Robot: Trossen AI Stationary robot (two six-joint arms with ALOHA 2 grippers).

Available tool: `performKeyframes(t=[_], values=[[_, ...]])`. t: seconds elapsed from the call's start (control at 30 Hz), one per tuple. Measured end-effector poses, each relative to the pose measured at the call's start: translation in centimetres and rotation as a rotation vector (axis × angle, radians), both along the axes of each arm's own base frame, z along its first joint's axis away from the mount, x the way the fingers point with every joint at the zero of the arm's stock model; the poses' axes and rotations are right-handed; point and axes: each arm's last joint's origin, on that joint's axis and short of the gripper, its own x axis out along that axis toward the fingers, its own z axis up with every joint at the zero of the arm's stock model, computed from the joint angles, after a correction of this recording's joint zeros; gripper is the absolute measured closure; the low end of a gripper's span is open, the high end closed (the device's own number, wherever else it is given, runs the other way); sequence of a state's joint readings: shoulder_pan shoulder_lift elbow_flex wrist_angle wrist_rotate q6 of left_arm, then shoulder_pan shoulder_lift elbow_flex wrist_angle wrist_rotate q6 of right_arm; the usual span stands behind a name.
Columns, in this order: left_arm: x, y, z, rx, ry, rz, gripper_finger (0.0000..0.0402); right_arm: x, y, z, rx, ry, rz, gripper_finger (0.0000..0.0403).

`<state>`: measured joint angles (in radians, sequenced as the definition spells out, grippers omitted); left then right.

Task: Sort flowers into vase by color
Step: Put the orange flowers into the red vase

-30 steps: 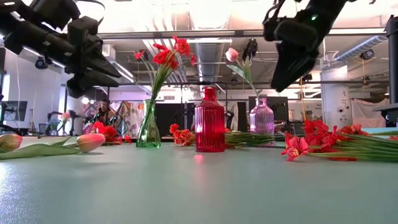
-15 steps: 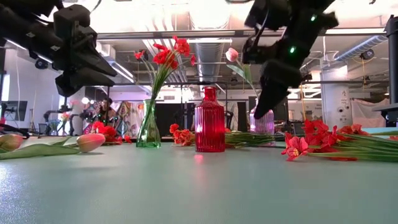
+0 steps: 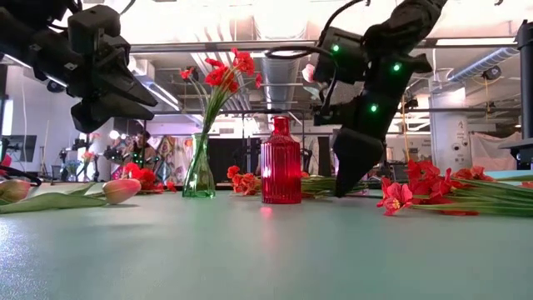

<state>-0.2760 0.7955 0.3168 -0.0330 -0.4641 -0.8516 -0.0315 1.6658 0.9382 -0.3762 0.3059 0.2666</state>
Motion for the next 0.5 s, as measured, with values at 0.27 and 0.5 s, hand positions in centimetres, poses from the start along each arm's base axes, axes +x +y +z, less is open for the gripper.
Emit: performKeyframes(t=[0.27, 0.5], values=[[0.33, -0.08, -0.39, 0.006, 0.021, 0.001, 0.0286, -0.02, -0.52, -0.15, 0.01, -0.01, -0.062, 0.027], [0.43, -0.11, -0.47, 0.007, 0.023, 0.001, 0.0286, 0.16, -0.57, -0.01, 0.01, -0.034, -0.066, 0.0382]])
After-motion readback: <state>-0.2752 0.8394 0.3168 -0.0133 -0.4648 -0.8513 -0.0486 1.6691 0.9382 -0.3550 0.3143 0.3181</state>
